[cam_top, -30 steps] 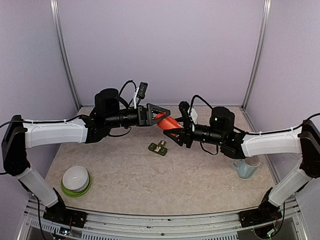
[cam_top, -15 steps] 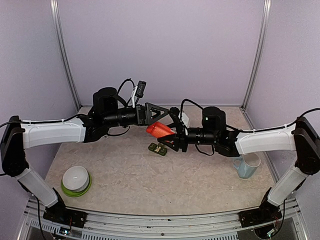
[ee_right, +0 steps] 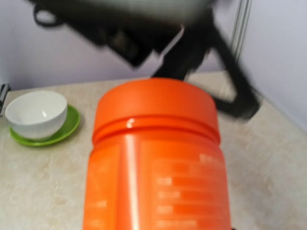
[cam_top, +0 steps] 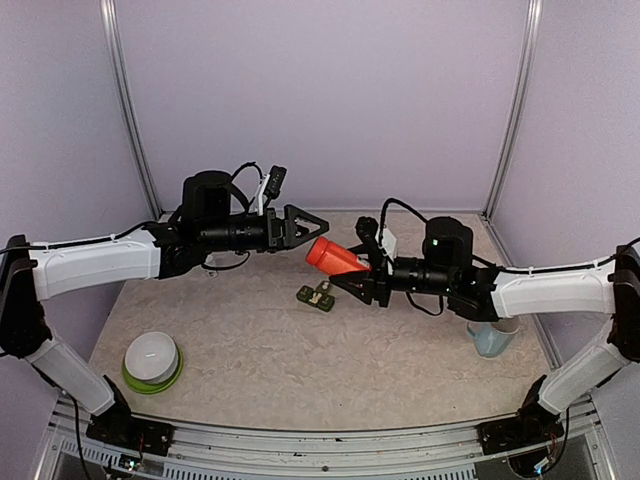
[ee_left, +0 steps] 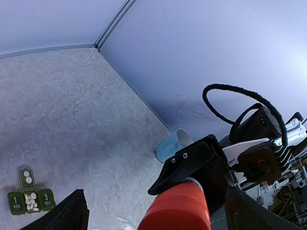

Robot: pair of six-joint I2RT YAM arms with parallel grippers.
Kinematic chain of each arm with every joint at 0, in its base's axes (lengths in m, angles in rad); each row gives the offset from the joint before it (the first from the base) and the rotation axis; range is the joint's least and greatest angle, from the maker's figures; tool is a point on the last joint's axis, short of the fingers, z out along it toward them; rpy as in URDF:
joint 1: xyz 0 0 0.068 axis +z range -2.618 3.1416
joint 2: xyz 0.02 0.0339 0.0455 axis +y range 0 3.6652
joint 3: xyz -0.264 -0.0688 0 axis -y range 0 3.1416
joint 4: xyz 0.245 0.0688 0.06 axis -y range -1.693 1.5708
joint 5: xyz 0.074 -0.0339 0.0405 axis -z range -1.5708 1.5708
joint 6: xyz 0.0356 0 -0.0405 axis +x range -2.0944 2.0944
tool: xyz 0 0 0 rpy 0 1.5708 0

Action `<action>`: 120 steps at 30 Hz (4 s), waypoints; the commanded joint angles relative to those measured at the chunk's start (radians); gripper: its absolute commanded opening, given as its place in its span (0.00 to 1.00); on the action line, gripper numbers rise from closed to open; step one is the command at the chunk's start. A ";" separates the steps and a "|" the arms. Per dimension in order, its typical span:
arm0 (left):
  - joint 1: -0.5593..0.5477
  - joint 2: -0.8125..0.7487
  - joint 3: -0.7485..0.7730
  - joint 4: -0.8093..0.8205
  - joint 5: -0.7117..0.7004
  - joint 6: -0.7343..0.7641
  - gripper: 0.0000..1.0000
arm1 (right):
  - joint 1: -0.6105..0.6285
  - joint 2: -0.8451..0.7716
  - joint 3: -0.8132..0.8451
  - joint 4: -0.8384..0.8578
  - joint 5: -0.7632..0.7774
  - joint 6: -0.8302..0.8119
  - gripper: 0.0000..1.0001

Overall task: Sort the pills into containers
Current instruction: Screw the lid of the pill bottle onto the pill bottle, then pass from the right arm to the left, then place the pill bottle at the center of the board.

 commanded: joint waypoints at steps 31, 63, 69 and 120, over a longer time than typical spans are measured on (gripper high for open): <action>-0.002 0.058 0.045 -0.006 0.133 -0.003 0.58 | 0.005 -0.036 -0.030 0.098 0.128 -0.004 0.00; -0.041 -0.004 -0.005 0.161 0.271 0.122 0.27 | -0.080 0.074 0.006 0.252 -0.263 0.498 0.01; -0.036 -0.003 -0.004 0.152 0.235 0.117 0.27 | -0.091 0.091 0.017 0.236 -0.282 0.486 0.11; 0.309 0.196 0.163 -0.268 -0.665 0.424 0.27 | -0.095 0.020 0.038 -0.056 0.133 0.249 1.00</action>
